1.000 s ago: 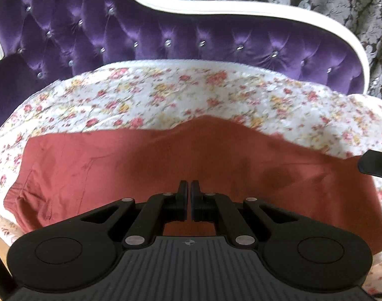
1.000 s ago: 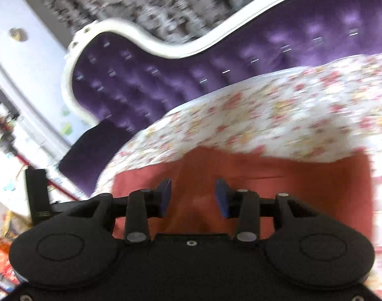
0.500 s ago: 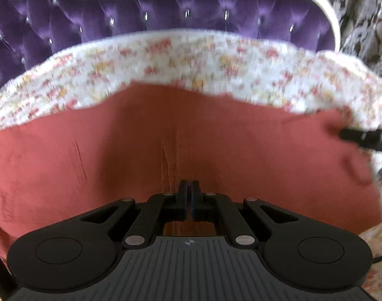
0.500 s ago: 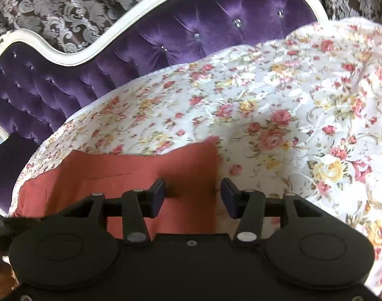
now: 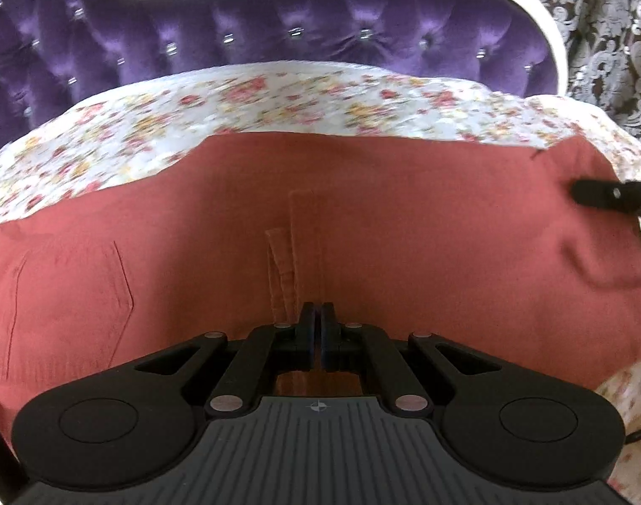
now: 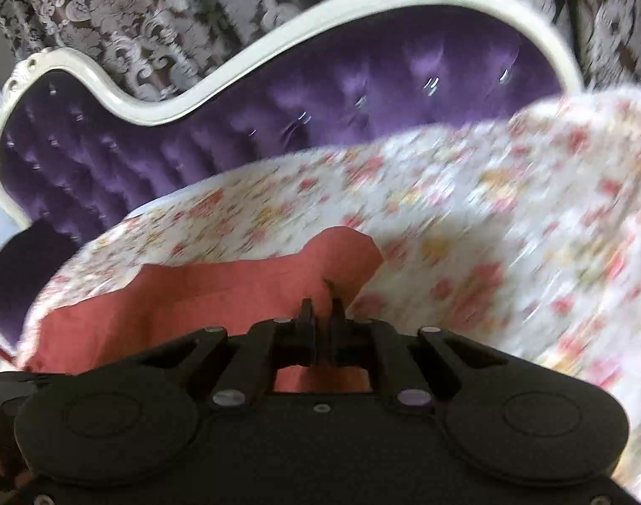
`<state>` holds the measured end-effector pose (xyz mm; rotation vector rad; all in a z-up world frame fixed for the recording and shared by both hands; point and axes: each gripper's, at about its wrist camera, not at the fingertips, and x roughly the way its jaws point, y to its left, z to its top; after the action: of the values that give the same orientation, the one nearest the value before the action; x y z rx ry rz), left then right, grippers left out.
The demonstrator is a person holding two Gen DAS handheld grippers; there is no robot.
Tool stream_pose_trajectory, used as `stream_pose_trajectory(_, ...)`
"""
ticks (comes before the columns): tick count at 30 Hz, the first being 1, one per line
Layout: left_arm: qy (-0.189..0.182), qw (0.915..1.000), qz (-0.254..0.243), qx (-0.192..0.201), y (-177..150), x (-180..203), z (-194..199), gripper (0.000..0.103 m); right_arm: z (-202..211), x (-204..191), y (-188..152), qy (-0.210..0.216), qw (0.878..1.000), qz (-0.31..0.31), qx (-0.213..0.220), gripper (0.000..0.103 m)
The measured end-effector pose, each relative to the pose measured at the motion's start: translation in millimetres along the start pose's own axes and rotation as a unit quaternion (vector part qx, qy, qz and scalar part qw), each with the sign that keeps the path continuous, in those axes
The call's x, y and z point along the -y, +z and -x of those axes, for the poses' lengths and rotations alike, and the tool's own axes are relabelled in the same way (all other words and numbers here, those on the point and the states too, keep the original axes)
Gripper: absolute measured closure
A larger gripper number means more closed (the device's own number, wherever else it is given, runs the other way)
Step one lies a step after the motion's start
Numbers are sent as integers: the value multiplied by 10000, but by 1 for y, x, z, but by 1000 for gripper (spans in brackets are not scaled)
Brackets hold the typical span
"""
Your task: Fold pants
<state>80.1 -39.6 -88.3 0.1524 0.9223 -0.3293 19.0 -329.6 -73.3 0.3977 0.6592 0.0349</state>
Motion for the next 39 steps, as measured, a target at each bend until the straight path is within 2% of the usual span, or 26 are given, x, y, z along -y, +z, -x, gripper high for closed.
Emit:
stream_pose_trajectory(3,-113,9999,-60,-2,5,17,-10,99,-3,24,10,-269,9994,-226,-2,92)
stream_pose_trajectory(5,-18,9998,-215,38,4,28,-11,99,-15,39,6,-418,9981,-388,-229,91)
stream_pose_trajectory(6,71,9993,-360,33,3,32,-10,99,-26,44,2,-518,9966,-417,-491,91)
stream_pose_trajectory(7,129,9987,-493,12,0,34,-8,99,-32,47,-1,-601,9956,-407,-590,86)
stream_pose_trajectory(8,173,9982,-579,-30,-3,33,-5,99,-33,46,-2,-704,9952,-407,-549,75)
stream_pose_trajectory(10,258,9975,-619,-220,-8,25,-1,99,-26,39,1,-907,9944,-367,-413,62)
stream_pose_trajectory(11,221,9979,-554,-269,-13,15,3,99,-20,35,2,-1016,9940,-307,-276,59)
stream_pose_trajectory(14,280,9982,-355,-402,-19,-13,15,100,-1,18,11,-1126,9936,-90,59,59)
stream_pose_trajectory(16,363,9986,-190,-324,-21,-36,29,100,7,7,16,-917,9956,-101,175,59)
stream_pose_trajectory(20,822,9962,271,-58,-12,-84,46,100,0,-28,18,-178,9998,-62,24,59)
stream_pose_trajectory(23,1213,9908,580,-143,-9,-118,41,100,-19,-63,11,342,9991,132,-196,59)
stream_pose_trajectory(26,1415,9866,748,-306,-14,-144,33,100,-39,-99,-5,690,9959,375,-451,60)
stream_pose_trajectory(28,1463,9849,812,-440,-19,-156,27,100,-56,-122,-20,942,9911,575,-749,65)
stream_pose_trajectory(31,1380,9856,864,-456,-27,-164,27,99,-71,-144,-48,1102,9827,921,-1173,67)
stream_pose_trajectory(33,1312,9866,871,-426,-28,-168,28,99,-76,-154,-70,1211,9713,1187,-1666,82)
stream_pose_trajectory(36,1261,9864,958,-442,-26,-174,28,99,-63,-165,-93,1215,9636,1753,-1610,82)
stream_pose_trajectory(39,1252,9860,1010,-441,-25,-178,27,99,-57,-166,-85,1429,9522,1843,-1973,83)
